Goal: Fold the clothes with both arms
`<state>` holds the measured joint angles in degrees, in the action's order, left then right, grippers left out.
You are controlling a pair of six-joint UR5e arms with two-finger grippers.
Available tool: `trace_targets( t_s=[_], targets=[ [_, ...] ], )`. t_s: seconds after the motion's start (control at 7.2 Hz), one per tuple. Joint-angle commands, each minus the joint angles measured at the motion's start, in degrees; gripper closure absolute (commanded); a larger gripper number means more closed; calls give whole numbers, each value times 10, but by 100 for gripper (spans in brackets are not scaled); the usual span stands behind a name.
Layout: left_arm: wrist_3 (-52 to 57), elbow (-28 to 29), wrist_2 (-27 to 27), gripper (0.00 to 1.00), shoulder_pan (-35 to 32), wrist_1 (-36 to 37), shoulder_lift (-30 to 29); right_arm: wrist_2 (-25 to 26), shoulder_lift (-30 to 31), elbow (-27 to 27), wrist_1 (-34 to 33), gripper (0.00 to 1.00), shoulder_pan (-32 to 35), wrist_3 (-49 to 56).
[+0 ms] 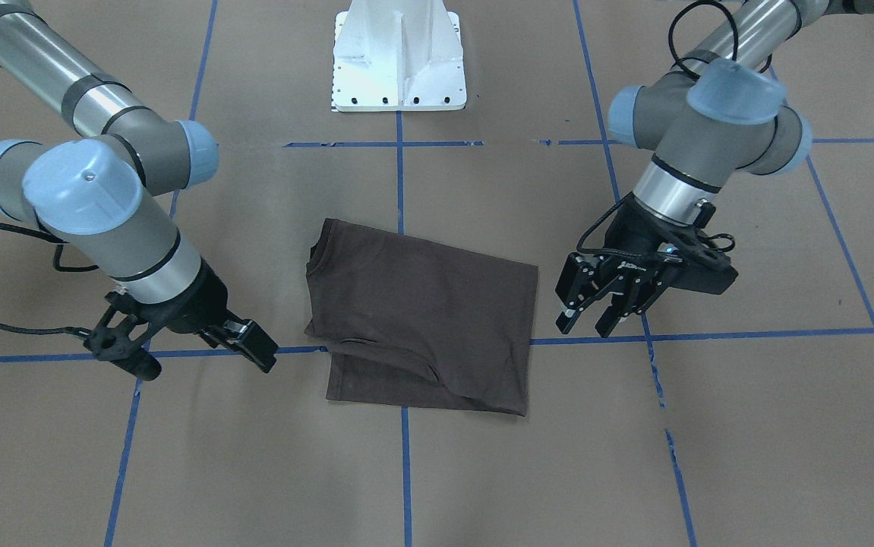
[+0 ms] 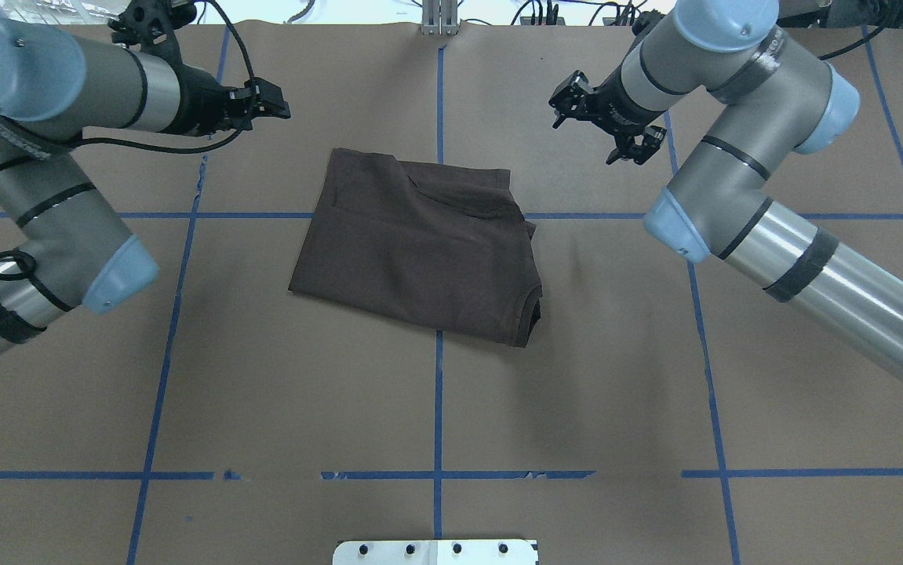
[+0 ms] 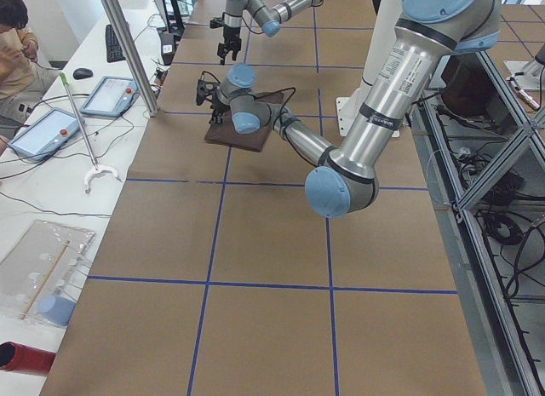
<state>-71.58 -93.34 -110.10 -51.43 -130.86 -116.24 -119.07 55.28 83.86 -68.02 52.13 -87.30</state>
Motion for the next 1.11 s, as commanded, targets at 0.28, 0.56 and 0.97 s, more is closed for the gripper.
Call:
trace_targets(
  t_s=[0.28, 0.56, 0.97],
  targets=[
    [332, -42, -167, 32, -203, 5, 172, -119, 153, 27, -14, 0, 208, 385],
    [583, -36, -180, 0, -325, 154, 184, -128, 177, 34, -164, 0, 306, 658],
    [759, 0, -201, 0, -401, 373, 189, -150, 228, 40, -256, 0, 358, 840]
  ],
)
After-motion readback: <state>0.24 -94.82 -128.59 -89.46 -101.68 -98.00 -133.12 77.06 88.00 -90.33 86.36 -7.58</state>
